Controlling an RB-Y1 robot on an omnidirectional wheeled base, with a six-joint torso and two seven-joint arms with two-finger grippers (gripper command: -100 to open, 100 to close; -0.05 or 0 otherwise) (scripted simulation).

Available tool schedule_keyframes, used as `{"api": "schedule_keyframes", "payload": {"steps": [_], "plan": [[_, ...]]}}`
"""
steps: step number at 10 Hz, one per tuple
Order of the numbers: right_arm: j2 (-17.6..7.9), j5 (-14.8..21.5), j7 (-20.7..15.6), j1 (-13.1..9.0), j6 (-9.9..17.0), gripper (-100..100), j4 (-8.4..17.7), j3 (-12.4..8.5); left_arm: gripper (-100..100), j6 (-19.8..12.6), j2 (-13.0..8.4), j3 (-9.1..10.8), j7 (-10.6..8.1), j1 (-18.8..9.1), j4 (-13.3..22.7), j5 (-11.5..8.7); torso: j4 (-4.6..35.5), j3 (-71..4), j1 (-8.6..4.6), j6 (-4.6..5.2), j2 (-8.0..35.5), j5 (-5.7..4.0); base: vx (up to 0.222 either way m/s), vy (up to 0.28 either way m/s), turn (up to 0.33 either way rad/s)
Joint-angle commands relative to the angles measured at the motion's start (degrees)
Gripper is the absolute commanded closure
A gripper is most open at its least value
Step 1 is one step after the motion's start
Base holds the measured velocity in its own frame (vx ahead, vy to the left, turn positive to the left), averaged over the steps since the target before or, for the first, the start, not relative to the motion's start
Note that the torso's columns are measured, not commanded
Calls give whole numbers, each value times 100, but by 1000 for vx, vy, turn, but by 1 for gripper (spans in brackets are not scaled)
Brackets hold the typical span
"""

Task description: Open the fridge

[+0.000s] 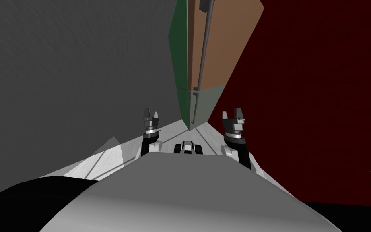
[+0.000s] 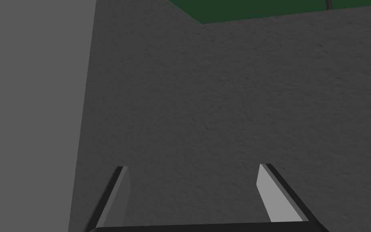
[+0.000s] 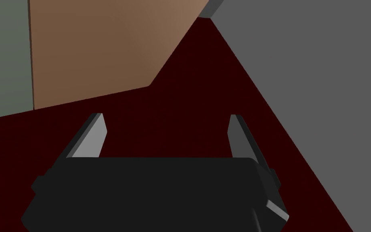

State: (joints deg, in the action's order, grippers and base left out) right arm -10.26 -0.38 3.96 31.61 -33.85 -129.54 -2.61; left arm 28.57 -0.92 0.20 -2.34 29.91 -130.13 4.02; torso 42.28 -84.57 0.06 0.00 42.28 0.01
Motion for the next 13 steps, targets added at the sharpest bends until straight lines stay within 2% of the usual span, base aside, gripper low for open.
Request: {"api": "schedule_keyframes", "payload": {"steps": [1, 7, 11, 13], "plan": [[-340, 212, -177, 197, 139, -100, 13, -299, 0, 0, 0, 0, 0, 0, 0, 0, 0, -1, -1, 0, -2, 0, 132, 128, -83], [-1138, 807, -654, 733, 481, -100, 56, -1141, 0, 0, 0, 0, 0, 0, 0, 0, 1, 2, -10, 0, 2, -2, 150, 149, -118], [-1781, 1254, -1013, 1130, 742, -100, 109, -1772, 0, 0, 1, -1, 0, 0, 0, 0, 2, 3, 9, 0, 3, 2, 156, 201, -124], [-2130, 1487, -1201, 1329, 886, -100, 168, -2100, 0, 0, 0, 0, 0, 0, 0, 0, 1, 1, -25, 0, 1, -6, 150, 162, -135]]}}
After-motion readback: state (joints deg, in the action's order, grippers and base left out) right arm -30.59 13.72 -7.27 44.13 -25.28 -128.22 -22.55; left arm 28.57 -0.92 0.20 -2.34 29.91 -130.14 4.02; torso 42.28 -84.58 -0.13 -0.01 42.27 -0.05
